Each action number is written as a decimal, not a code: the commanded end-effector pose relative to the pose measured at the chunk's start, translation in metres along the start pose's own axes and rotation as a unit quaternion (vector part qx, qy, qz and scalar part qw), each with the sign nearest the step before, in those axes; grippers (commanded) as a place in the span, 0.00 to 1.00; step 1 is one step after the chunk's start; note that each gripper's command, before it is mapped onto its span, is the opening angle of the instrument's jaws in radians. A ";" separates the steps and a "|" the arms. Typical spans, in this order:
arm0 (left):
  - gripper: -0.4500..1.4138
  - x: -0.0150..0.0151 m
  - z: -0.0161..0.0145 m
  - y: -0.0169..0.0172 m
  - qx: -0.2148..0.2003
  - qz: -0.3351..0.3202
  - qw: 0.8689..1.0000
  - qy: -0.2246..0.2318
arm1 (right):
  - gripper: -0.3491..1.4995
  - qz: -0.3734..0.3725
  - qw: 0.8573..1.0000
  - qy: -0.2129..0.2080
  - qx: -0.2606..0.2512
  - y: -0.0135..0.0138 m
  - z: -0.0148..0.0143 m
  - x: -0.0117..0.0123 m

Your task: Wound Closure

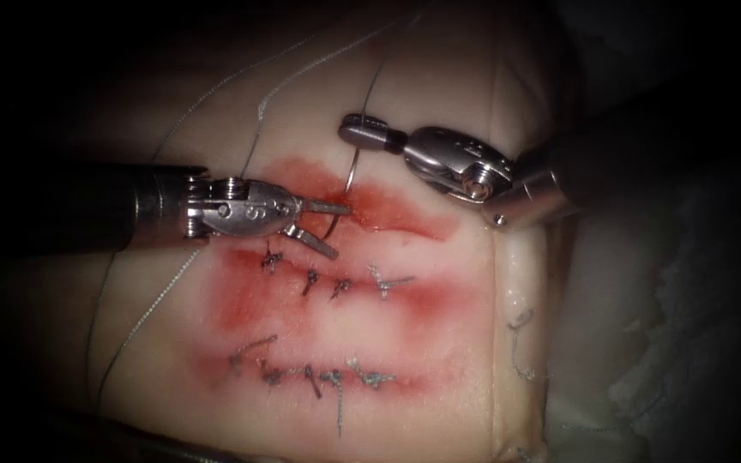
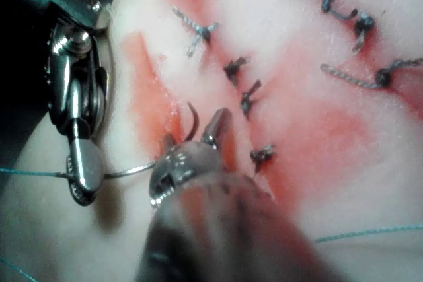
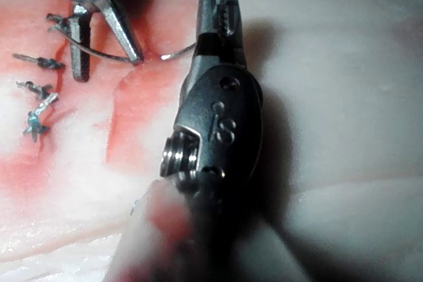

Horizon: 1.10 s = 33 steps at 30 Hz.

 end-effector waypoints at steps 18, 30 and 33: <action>0.03 -0.0008 0.0003 0.0000 -0.016 -0.011 1.000 -0.023 | 0.00 0.000 1.000 -0.007 0.010 0.0000 0.0007 0.0011; 0.06 -0.0008 0.0002 -0.0002 -0.018 -0.028 0.999 -0.030 | 0.83 -0.142 0.988 -0.038 0.056 0.0023 -0.0004 0.0026; 0.08 -0.0009 0.0000 -0.0002 -0.018 -0.034 0.999 -0.034 | 0.89 -0.191 0.978 -0.056 0.060 0.0033 -0.0011 0.0024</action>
